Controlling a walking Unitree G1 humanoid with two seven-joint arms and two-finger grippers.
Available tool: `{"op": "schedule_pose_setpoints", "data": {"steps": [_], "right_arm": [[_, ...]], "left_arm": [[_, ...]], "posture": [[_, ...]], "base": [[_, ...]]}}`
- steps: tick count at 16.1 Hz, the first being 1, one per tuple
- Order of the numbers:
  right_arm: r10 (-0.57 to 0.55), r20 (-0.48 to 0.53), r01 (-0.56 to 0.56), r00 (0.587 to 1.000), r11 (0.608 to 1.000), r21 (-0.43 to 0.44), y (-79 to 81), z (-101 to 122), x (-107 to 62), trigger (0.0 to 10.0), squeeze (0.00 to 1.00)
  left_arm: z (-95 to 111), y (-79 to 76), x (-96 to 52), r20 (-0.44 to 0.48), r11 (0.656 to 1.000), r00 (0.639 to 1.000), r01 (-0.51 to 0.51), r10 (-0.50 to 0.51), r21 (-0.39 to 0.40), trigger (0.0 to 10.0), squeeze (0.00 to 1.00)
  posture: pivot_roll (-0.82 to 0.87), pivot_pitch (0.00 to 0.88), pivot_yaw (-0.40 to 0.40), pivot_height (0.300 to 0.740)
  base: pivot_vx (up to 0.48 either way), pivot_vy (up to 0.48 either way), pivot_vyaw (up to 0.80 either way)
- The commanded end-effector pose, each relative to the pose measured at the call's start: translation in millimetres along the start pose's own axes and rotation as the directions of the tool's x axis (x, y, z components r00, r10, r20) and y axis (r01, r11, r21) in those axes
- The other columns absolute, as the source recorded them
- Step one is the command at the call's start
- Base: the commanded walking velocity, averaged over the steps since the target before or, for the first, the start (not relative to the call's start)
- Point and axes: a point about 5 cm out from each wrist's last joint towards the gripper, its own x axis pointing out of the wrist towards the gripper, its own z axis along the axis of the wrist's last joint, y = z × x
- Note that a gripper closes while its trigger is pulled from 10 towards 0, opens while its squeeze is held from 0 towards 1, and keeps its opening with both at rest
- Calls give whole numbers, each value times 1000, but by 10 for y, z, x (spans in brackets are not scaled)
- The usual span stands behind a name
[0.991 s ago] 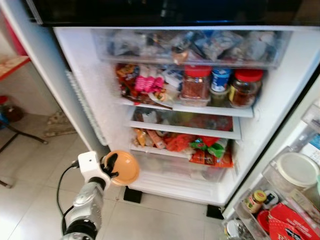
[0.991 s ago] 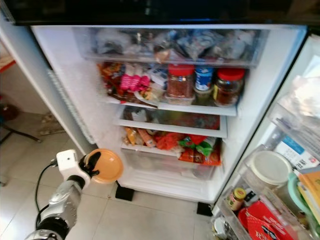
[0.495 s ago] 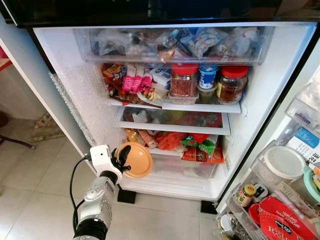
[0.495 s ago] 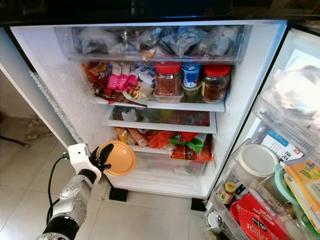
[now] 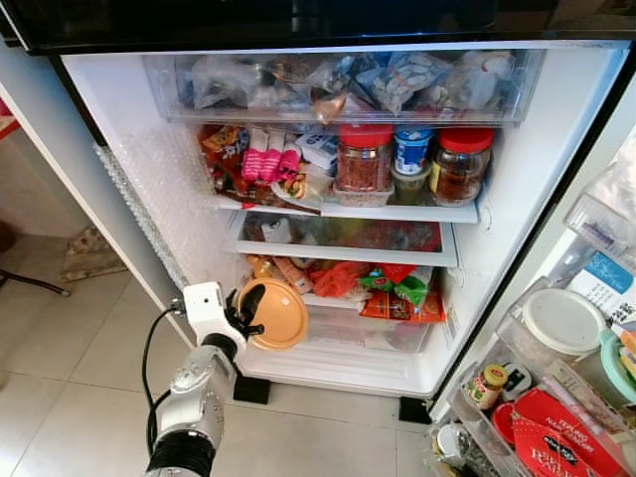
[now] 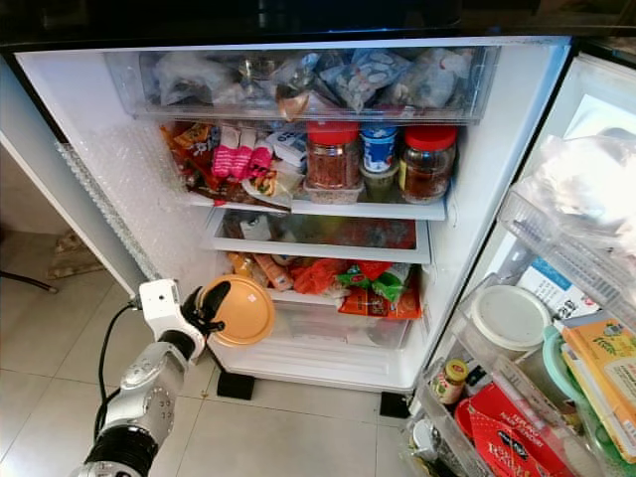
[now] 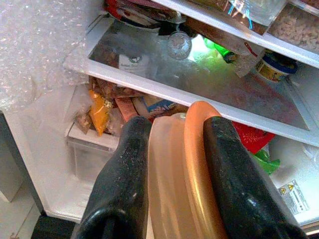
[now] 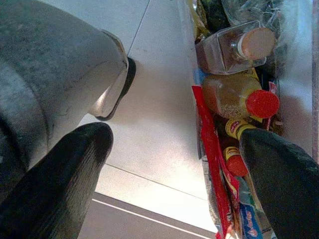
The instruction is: Restocking fridge
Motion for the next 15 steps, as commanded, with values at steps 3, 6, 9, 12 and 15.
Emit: {"op": "schedule_pose_setpoints", "data": {"steps": [3,6,9,12,15], "right_arm": [[5,-15,-5,1000,1000,-24,20,-32,-2,10000,0],[7,-19,-8,1000,998,-60,9,-23,-2,10000,0],[11,-20,-13,1000,996,-92,5,-19,-2,10000,0],[15,-17,-17,1000,995,-100,12,-23,-3,10000,0],[18,-15,-20,1000,995,-103,20,-26,-4,10000,0]], "left_arm": [[32,15,-18,7,1000,1000,-6,6,-10,10000,0],[31,11,-16,6,1000,1000,-7,7,-14,10000,0],[26,-3,-20,3,1000,1000,-4,4,-21,10000,0],[19,5,-30,1,1000,1000,-6,7,-22,10000,0],[28,-2,-28,3,1000,1000,-2,2,-21,10000,0]], "posture": [[-94,85,66,740],[-97,83,60,740],[-97,83,58,740],[-99,85,59,740],[-99,87,60,740]], "base": [[0,0,0],[0,0,0],[0,0,0],[0,0,0],[0,0,0]]}}
